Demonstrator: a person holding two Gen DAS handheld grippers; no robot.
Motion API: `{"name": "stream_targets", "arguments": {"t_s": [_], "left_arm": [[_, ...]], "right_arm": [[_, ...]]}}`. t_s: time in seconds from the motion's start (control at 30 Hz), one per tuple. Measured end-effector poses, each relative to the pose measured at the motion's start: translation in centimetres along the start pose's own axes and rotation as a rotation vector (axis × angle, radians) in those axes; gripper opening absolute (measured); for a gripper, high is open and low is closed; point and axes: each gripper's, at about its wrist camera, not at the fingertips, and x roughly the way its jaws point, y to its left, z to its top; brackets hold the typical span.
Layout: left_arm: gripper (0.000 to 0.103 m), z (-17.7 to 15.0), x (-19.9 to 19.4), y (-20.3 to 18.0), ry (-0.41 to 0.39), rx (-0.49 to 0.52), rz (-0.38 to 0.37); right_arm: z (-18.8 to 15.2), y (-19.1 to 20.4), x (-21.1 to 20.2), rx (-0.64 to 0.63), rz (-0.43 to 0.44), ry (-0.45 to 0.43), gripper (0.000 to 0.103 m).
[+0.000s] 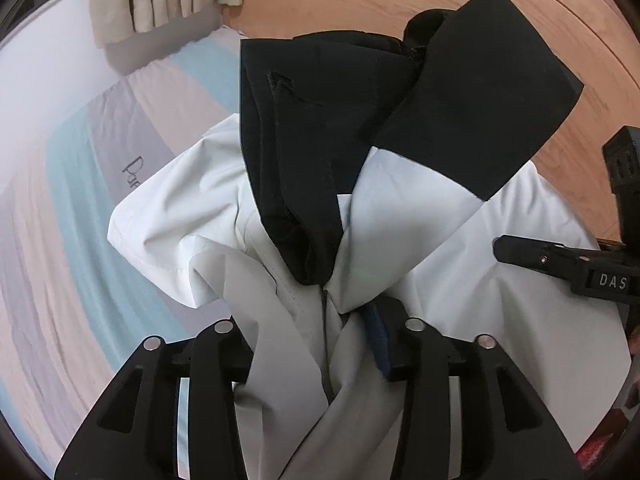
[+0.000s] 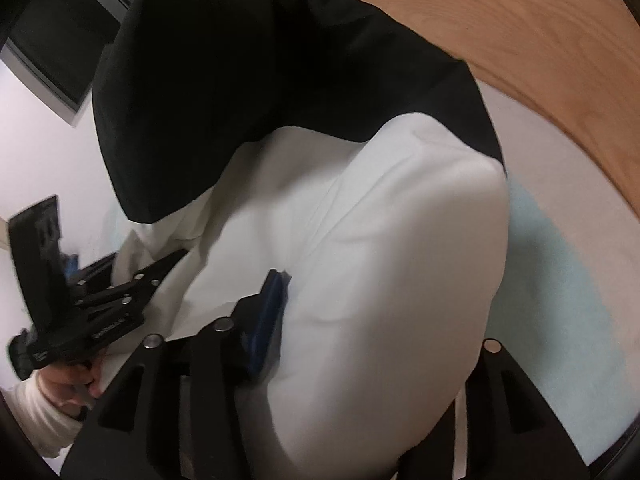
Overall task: Fold large clothes
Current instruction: 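Carry the jacket bundle with both grippers toward the clothes stack by the headboard, then lower the bundle onto the clothes stack and open both grippers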
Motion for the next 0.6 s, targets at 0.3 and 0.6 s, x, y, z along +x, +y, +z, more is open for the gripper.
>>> {"name": "stream_targets", "arguments": {"t_s": [0.3,0.6], "left_arm": [[0.085,-0.9,-3.3,1.7,-0.06,-0.026,0.062],[0.094,-2.5,-7.0,1.7,-0.099,-0.017,0.136]], "right_arm": [[-0.1,2.7,-1.6,0.028,-0.177,-0.039,0.076],[-1.5,3.9,-5.7,0.052,-0.311,-0.141,0.095]]}}
